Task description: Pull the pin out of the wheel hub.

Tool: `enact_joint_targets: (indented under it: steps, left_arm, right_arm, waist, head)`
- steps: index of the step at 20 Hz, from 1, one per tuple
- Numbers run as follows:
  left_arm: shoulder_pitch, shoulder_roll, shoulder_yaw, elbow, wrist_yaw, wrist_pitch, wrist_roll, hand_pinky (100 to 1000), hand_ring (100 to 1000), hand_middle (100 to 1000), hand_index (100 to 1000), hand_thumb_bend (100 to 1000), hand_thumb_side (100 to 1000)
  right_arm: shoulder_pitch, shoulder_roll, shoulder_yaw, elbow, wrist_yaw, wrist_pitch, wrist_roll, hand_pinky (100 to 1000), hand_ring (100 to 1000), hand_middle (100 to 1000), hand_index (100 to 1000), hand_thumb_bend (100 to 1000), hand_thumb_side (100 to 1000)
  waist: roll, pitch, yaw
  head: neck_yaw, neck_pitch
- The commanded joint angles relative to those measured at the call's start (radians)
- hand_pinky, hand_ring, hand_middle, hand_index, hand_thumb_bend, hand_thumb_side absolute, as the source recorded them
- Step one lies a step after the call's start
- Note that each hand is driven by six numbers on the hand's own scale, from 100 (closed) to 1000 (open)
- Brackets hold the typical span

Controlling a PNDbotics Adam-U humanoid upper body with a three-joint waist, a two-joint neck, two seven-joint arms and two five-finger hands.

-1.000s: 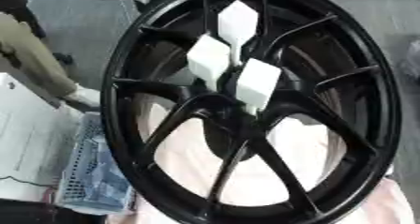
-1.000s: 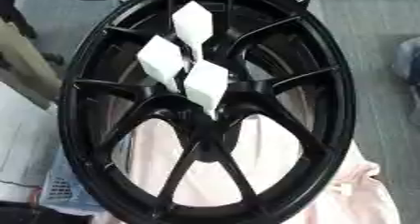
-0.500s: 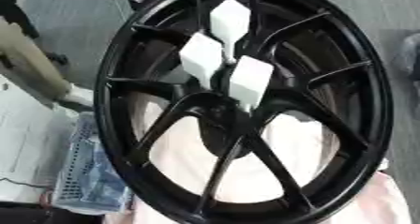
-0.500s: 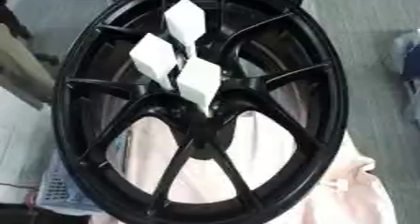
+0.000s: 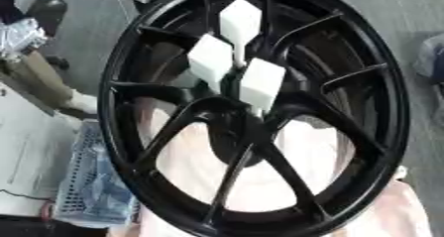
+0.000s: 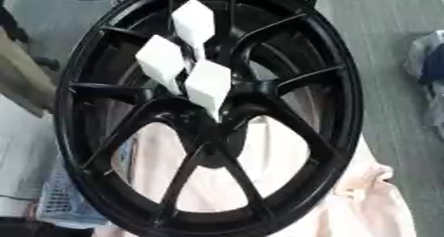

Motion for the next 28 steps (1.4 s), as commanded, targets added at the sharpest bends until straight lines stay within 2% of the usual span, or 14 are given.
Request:
enact_joint_targets:
  steps: [1, 11, 17, 21, 26, 28]
  left_arm:
    - [-0.056, 0.038, -0.033, -0.013, 0.000, 0.025, -0.099, 787, 762, 682, 806, 100, 559]
    - [-0.270, -0.063, -0.167, 0.002, 0.045, 0.164, -0.319, 796, 773, 696, 829, 100, 569]
    - [-0.341, -0.133, -0.222, 0.074, 0.036, 0.213, -0.370, 797, 775, 708, 844, 124, 583]
    - [-0.366, -0.168, -0.245, 0.106, 0.008, 0.246, -0.367, 813, 794, 723, 841, 128, 470]
    - [-0.376, -0.196, -0.265, 0.138, -0.027, 0.273, -0.359, 833, 812, 732, 854, 207, 353]
    - [-0.381, -0.209, -0.273, 0.153, -0.034, 0.277, -0.361, 836, 817, 737, 854, 208, 324]
  right_arm:
    - [0.002, -0.032, 0.000, -0.018, 0.000, 0.004, 0.005, 635, 804, 740, 707, 100, 404]
    - [0.016, -0.038, 0.008, -0.018, -0.002, 0.010, 0.010, 635, 804, 741, 707, 100, 407]
    - [0.017, -0.038, 0.010, -0.018, -0.007, 0.012, 0.011, 635, 805, 741, 707, 100, 410]
    - [0.009, -0.035, 0.013, -0.018, -0.013, 0.012, 0.010, 634, 805, 741, 707, 100, 415]
    - [-0.002, -0.033, 0.016, -0.018, -0.023, 0.012, 0.011, 634, 806, 739, 704, 100, 420]
    - [-0.005, -0.031, 0.017, -0.018, -0.026, 0.013, 0.012, 634, 805, 738, 704, 100, 423]
  waist:
    - [0.001, -0.033, -0.001]
    - [0.006, -0.051, 0.001]
    - [0.008, -0.053, -0.001]
    - [0.009, -0.050, -0.010]
    - [0.014, -0.046, -0.017]
    - [0.016, -0.043, -0.019]
  head:
    - [0.001, 0.007]
    - [-0.010, 0.010]
    - [-0.019, 0.013]
    - [-0.013, 0.003]
    - [-0.005, -0.007]
    - [-0.005, -0.007]
